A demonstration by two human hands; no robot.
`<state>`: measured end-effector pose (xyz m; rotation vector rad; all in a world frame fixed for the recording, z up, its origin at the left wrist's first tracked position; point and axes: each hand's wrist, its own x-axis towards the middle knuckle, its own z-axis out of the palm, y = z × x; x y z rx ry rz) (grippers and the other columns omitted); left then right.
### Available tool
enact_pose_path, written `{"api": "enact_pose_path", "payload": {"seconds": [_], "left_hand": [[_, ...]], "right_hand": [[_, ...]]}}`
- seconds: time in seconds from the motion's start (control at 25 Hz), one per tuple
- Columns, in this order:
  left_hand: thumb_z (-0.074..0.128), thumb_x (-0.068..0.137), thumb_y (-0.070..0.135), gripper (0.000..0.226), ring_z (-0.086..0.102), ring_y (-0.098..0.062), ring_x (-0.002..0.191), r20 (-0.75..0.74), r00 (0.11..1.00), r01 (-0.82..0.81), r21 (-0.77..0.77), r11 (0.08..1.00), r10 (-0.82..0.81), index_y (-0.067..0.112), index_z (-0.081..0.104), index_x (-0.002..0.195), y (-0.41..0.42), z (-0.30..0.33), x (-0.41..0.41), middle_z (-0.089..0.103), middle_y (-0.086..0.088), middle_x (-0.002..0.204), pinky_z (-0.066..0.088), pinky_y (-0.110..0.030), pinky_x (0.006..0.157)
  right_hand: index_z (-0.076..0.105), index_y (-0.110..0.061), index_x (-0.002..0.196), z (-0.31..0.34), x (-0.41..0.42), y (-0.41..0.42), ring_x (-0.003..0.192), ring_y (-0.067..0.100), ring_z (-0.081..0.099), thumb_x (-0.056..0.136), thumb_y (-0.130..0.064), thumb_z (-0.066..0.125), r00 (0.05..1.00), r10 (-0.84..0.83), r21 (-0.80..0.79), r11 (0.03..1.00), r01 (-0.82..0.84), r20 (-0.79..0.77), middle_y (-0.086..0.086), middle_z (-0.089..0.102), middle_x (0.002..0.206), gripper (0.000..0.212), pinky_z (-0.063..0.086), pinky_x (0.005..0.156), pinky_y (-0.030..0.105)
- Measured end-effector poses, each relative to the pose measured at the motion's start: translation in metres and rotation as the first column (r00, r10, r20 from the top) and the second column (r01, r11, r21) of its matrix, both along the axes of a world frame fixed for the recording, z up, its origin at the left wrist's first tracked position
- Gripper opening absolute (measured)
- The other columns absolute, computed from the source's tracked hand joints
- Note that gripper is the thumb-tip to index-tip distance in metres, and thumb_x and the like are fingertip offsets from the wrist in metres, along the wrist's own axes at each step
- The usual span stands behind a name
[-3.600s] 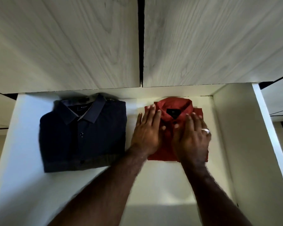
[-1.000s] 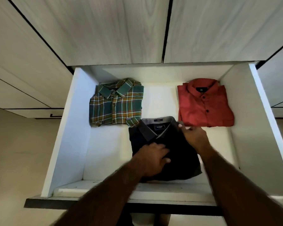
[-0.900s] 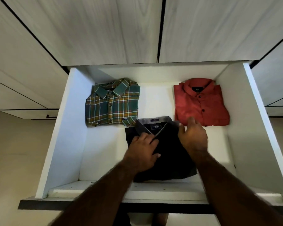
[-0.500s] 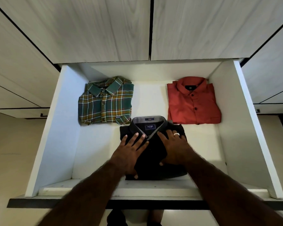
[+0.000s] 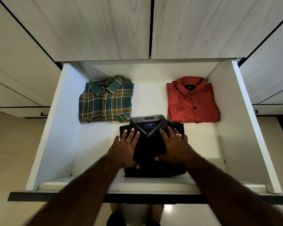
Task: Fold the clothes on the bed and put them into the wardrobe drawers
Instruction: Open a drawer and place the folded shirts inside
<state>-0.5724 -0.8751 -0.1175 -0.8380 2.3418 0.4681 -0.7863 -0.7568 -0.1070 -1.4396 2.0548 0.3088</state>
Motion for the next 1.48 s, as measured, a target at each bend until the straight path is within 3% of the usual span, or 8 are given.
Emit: {"api": "enact_pose_path", "payload": {"seconds": [0.2,0.28,0.36,0.48,0.64,0.8,1.04,1.48], "left_hand": [[0.052,0.094,0.076,0.099,0.025,-0.027,0.158,-0.264,0.928,-0.238,0.124,0.963,0.263,0.027,0.011,0.168,0.007,0.043,0.019,0.018,-0.005,0.175,0.032,-0.046,0.125],[0.063,0.093,0.068,0.085,0.051,-0.023,0.143,-0.321,0.863,-0.319,0.251,0.914,0.389,0.024,0.037,0.161,0.008,0.066,0.029,0.048,-0.005,0.161,0.045,-0.042,0.116],[0.066,0.091,0.068,0.077,0.062,-0.017,0.130,-0.354,0.811,-0.349,0.344,0.872,0.465,0.024,0.052,0.153,0.019,0.092,0.046,0.061,-0.002,0.149,0.052,-0.038,0.108],[0.053,0.089,0.082,0.079,0.064,-0.015,0.123,-0.379,0.873,-0.232,0.230,0.945,0.306,0.030,0.056,0.148,0.055,0.117,0.077,0.065,0.004,0.143,0.055,-0.039,0.102],[0.071,0.088,0.067,0.070,0.063,-0.017,0.119,-0.362,0.926,-0.087,0.063,0.994,0.104,0.035,0.056,0.149,0.092,0.138,0.108,0.067,0.008,0.139,0.054,-0.036,0.099],[0.063,0.100,0.054,0.058,0.060,-0.018,0.128,-0.394,0.919,-0.059,-0.094,0.994,0.017,0.033,0.052,0.153,0.106,0.126,0.125,0.062,0.008,0.147,0.047,-0.037,0.111],[0.052,0.104,0.057,0.058,0.057,-0.018,0.133,-0.430,0.902,-0.044,-0.155,0.987,-0.027,0.032,0.047,0.156,0.108,0.118,0.125,0.059,0.008,0.151,0.043,-0.037,0.114],[0.067,0.096,0.055,0.055,0.067,-0.023,0.116,-0.533,0.846,-0.116,-0.134,0.984,0.027,0.032,0.061,0.146,0.014,0.109,0.076,0.073,0.004,0.132,0.055,-0.039,0.101]], "right_hand": [[0.028,-0.025,0.162,0.042,0.012,0.012,0.157,0.031,0.026,0.091,-0.078,0.052,0.991,-0.075,-0.248,0.964,0.099,0.107,0.008,0.027,0.170,0.092,0.031,0.123,0.056],[0.052,-0.026,0.148,0.062,0.017,0.019,0.137,0.025,0.054,0.092,-0.075,0.054,0.964,-0.104,-0.267,0.948,0.170,0.243,0.005,0.054,0.151,0.074,0.048,0.111,0.048],[0.069,-0.030,0.126,0.087,0.030,0.033,0.108,0.013,0.067,0.087,-0.082,0.049,0.919,-0.132,-0.275,0.930,0.244,0.371,-0.006,0.071,0.118,0.068,0.057,0.096,0.041],[0.074,-0.032,0.111,0.109,0.061,0.070,0.088,0.005,0.066,0.084,-0.086,0.042,0.923,-0.097,-0.271,0.940,0.208,0.373,-0.015,0.070,0.096,0.069,0.057,0.080,0.032],[0.071,-0.033,0.128,0.125,0.097,0.113,0.099,0.007,0.064,0.083,-0.057,0.081,0.934,-0.065,-0.227,0.962,0.152,0.351,-0.016,0.068,0.113,0.051,0.056,0.090,0.028],[0.062,-0.033,0.144,0.110,0.114,0.129,0.110,0.012,0.061,0.090,-0.047,0.078,0.994,-0.006,-0.333,0.942,0.042,0.110,-0.013,0.066,0.129,0.058,0.054,0.099,0.033],[0.063,-0.034,0.142,0.104,0.115,0.131,0.107,0.017,0.065,0.092,-0.054,0.070,0.998,0.039,-0.397,0.916,-0.052,-0.041,-0.011,0.068,0.129,0.054,0.056,0.095,0.038],[0.065,-0.033,0.139,0.104,0.058,0.042,0.105,0.020,0.067,0.089,-0.061,0.063,0.993,0.075,-0.494,0.863,-0.110,-0.090,-0.011,0.069,0.124,0.057,0.054,0.084,0.035]]}}
